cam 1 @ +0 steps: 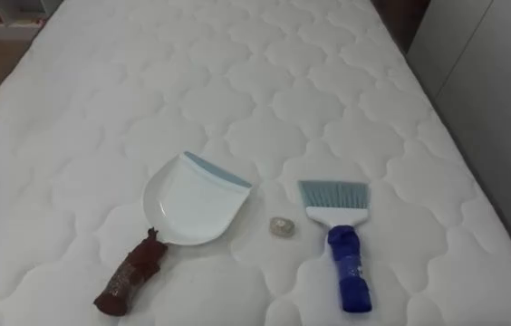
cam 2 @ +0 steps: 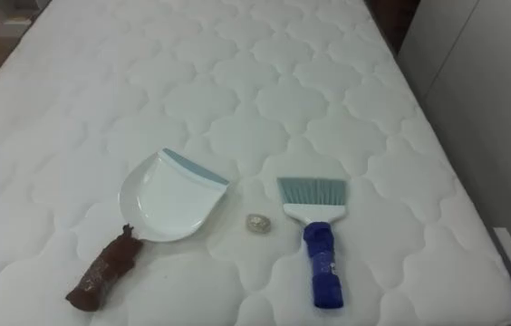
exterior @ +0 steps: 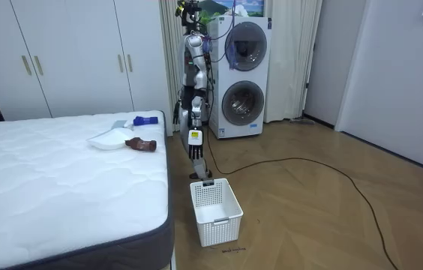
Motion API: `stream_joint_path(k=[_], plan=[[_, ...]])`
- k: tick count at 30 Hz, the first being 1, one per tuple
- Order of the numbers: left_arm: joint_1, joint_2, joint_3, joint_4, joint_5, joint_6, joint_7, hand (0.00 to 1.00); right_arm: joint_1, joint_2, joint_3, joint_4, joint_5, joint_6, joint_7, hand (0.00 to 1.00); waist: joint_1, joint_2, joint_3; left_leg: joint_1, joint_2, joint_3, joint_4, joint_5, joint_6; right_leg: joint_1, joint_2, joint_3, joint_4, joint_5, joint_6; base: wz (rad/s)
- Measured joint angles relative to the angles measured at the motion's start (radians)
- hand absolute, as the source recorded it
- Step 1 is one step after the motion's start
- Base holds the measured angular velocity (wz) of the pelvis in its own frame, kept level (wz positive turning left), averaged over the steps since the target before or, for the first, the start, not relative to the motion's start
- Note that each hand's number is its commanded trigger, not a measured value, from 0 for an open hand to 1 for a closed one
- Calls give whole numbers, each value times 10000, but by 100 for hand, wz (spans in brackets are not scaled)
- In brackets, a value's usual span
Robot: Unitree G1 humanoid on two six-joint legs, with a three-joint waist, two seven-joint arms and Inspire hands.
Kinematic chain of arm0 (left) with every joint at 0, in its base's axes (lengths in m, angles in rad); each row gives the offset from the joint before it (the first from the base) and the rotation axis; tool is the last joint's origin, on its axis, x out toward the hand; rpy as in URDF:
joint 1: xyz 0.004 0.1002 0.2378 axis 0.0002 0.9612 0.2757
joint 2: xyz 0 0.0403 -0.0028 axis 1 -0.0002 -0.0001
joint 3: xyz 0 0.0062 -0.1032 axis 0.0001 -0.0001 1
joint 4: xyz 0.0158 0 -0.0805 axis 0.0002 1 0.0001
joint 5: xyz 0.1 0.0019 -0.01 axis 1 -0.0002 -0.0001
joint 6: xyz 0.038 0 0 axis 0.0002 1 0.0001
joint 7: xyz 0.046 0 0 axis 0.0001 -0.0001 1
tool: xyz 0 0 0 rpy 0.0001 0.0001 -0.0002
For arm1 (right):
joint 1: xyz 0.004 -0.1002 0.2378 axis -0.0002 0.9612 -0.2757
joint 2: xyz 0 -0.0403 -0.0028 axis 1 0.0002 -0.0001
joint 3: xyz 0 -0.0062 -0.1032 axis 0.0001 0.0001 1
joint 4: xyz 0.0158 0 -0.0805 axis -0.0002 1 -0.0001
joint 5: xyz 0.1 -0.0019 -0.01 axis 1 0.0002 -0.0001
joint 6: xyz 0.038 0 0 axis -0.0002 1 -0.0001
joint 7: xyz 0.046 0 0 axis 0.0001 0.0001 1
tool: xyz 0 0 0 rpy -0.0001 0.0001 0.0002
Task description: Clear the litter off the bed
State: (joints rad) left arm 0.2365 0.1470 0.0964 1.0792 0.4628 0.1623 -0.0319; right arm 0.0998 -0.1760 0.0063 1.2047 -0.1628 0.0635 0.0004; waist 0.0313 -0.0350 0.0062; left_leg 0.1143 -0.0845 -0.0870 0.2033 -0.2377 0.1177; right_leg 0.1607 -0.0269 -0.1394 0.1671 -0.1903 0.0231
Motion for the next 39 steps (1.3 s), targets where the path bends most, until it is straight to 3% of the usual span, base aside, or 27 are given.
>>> stream_joint_path(k=[8,14,23,28,32,35,39], plan=[[-3,-10,97,1,-21,-188,62,0,4,2,-6,15,14,-84,-446,0,21,5,-16,-15,0,-2,1,0,1,-18,0,-22,-2,0,0,0],[9,-38,661,4,-9,-229,314,0,12,0,-15,25,7,-88,-830,0,22,42,-54,-35,-2,-50,19,0,0,-17,-3,-97,-2,0,0,1],[260,-73,1182,-141,-392,-622,1582,0,29,9,-134,33,44,-223,-1577,0,16,41,-58,-60,-19,-69,21,1,1,-25,-20,-186,-6,0,0,0],[422,-82,1386,-1287,-388,-1102,2928,0,27,-29,-287,50,332,-519,-1731,0,49,59,-53,-194,-21,-113,82,0,0,-97,-21,-257,-8,2,0,4],[326,-98,1333,-2493,-405,-1819,3813,0,4,-11,-266,50,606,-926,-1750,0,49,65,-54,-353,-98,-285,185,11,-11,-67,-59,-418,-179,3,-1,12],[380,-113,1263,-3974,-356,-1973,4254,0,25,-12,-273,43,421,-1175,-1755,0,30,97,-59,-370,-106,-365,186,11,-10,-63,-61,-475,-179,3,-1,6],[280,40,814,-5109,-332,-2374,5104,0,-3,-23,-274,18,407,-1319,-1749,0,18,126,-84,-369,-108,-384,182,12,-9,-54,-64,-570,-185,3,-1,2]])
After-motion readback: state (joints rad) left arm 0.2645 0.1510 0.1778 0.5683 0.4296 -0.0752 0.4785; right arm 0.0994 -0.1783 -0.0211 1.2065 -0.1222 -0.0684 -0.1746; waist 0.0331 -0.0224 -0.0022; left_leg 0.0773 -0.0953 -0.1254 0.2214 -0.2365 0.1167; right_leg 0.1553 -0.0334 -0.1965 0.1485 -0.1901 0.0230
